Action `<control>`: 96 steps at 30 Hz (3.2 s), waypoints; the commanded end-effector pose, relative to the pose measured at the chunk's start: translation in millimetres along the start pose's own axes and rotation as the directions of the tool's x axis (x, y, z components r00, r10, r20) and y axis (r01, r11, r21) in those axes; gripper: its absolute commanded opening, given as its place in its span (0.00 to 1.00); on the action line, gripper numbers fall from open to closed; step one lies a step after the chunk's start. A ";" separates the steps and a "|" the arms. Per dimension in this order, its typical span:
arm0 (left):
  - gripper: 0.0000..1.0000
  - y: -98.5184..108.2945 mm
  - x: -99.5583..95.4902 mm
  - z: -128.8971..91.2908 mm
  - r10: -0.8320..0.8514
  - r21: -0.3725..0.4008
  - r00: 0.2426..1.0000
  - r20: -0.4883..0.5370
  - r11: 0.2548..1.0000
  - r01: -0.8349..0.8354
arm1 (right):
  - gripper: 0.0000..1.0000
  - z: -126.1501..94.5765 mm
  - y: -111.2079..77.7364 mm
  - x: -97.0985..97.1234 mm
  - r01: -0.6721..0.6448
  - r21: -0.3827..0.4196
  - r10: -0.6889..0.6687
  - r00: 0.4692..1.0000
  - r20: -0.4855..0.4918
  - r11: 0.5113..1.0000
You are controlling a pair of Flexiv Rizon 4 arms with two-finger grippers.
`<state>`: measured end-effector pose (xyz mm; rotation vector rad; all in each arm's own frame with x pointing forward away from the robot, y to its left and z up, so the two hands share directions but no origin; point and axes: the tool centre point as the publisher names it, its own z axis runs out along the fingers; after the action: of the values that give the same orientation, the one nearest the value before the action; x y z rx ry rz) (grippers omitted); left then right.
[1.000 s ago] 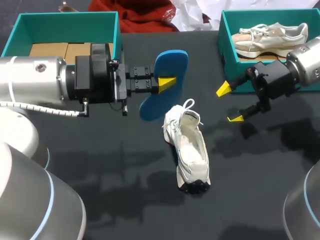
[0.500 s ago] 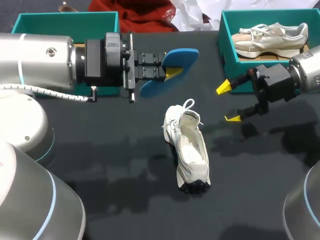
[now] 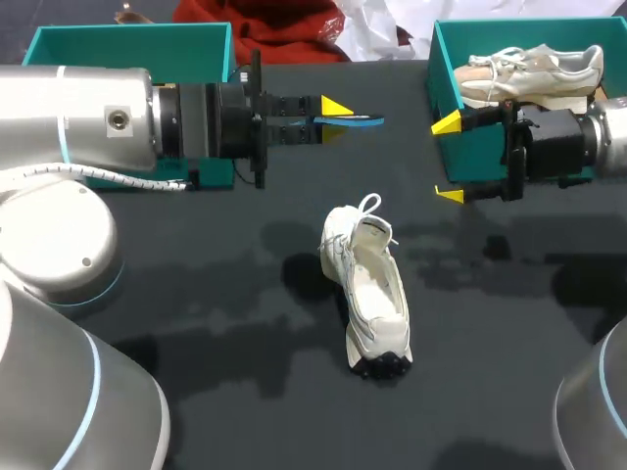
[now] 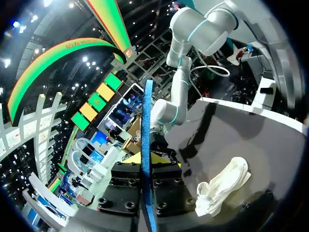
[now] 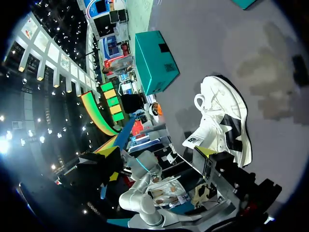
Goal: Take the shoe out of the shoebox, open the shoe tongue, remove and reinsert the insole, then place the shoe into the shoebox
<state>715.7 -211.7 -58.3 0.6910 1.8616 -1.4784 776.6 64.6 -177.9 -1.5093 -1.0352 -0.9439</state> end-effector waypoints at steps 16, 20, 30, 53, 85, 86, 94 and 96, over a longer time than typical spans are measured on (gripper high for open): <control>0.00 33.6 12.3 26.4 0.374 -0.049 0.918 0.133 0.928 -0.370 | 1.00 13.0 13.1 14.6 -0.017 -0.061 0.011 0.996 -0.085 0.998; 0.00 40.9 17.8 27.8 0.495 -0.061 0.851 0.177 0.868 -0.493 | 1.00 14.4 16.3 27.0 0.004 -0.077 -0.013 0.993 -0.114 0.997; 0.00 54.0 17.1 31.4 0.593 -0.097 0.761 0.264 0.801 -0.591 | 1.00 25.5 24.6 40.2 0.075 -0.063 -0.083 0.987 -0.140 0.995; 0.00 66.0 27.8 53.6 0.620 -0.067 0.772 0.143 0.784 -0.617 | 1.00 46.4 25.1 51.2 0.248 -0.013 -0.248 0.966 -0.077 0.969; 0.00 90.4 43.3 93.1 0.710 -0.064 0.702 -0.058 0.699 -0.712 | 0.92 68.6 21.9 42.7 0.405 0.088 -0.402 0.914 -0.052 0.910; 0.00 90.3 43.7 93.9 0.710 -0.063 0.701 -0.058 0.699 -0.713 | 0.89 69.2 22.0 42.4 0.405 0.090 -0.402 0.914 -0.054 0.910; 0.00 92.2 46.3 100.3 0.733 -0.061 0.678 -0.055 0.675 -0.735 | 0.58 73.0 21.4 41.0 0.410 0.102 -0.405 0.912 -0.068 0.906; 0.00 92.8 46.7 101.2 0.736 -0.062 0.675 -0.050 0.672 -0.738 | 0.51 73.6 21.0 41.2 0.411 0.104 -0.406 0.911 -0.069 0.906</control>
<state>770.8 -283.1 -164.8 1.2514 1.3639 -0.8512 812.3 138.8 -156.5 -1.1900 -1.3801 -1.1812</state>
